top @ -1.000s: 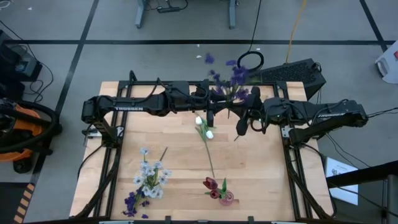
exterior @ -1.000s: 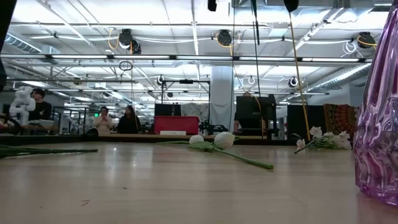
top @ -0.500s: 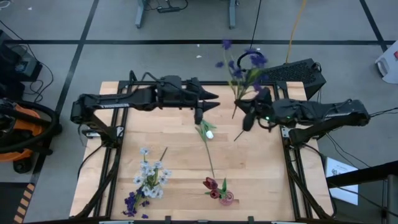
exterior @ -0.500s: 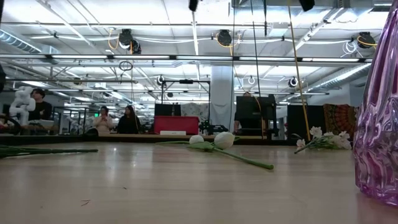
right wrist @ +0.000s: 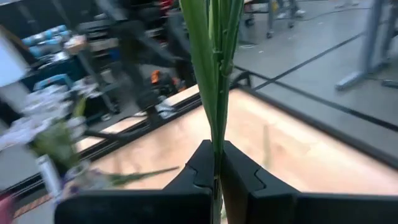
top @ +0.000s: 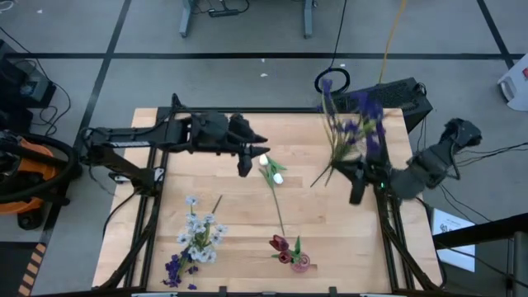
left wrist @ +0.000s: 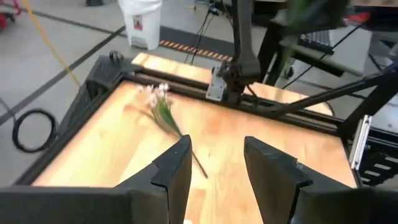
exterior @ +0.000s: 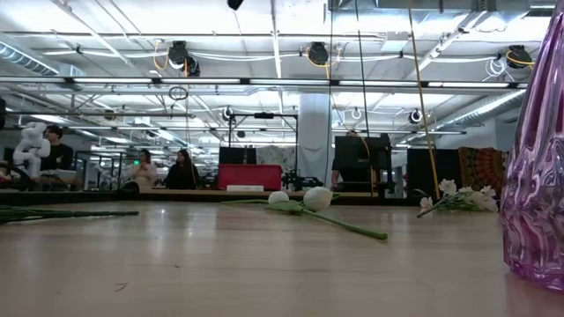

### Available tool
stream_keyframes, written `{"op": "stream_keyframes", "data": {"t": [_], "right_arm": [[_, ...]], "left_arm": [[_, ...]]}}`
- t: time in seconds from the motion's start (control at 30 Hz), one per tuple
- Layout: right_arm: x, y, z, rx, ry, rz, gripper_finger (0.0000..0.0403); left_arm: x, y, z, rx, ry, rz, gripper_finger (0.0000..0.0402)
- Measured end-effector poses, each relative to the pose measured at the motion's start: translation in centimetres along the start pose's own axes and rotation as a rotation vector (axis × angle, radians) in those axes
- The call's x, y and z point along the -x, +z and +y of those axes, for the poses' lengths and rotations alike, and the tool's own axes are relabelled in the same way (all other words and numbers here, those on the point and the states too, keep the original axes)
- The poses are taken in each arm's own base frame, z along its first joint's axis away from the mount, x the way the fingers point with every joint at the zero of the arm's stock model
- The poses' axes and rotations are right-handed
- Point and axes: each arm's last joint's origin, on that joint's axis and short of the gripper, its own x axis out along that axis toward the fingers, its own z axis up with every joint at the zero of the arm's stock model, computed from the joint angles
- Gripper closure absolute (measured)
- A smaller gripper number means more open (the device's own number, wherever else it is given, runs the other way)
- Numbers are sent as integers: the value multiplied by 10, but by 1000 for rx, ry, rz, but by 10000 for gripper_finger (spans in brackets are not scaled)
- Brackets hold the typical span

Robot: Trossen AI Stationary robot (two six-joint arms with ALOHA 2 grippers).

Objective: Sort flowers into vase by color
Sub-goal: Put the top purple flower into the pink vase

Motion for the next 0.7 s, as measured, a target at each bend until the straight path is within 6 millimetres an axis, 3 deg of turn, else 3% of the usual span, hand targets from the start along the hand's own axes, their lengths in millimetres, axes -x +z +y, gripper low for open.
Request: {"op": "stream_keyframes", "data": {"t": [0.4,0.7], "right_arm": [[40,-55,66,22,197,6,403],[34,-110,117,98,248,2,403]], "left_arm": [[5,-64,-31,110,-2,56,275],[4,-81,-46,133,16,48,285]]}}
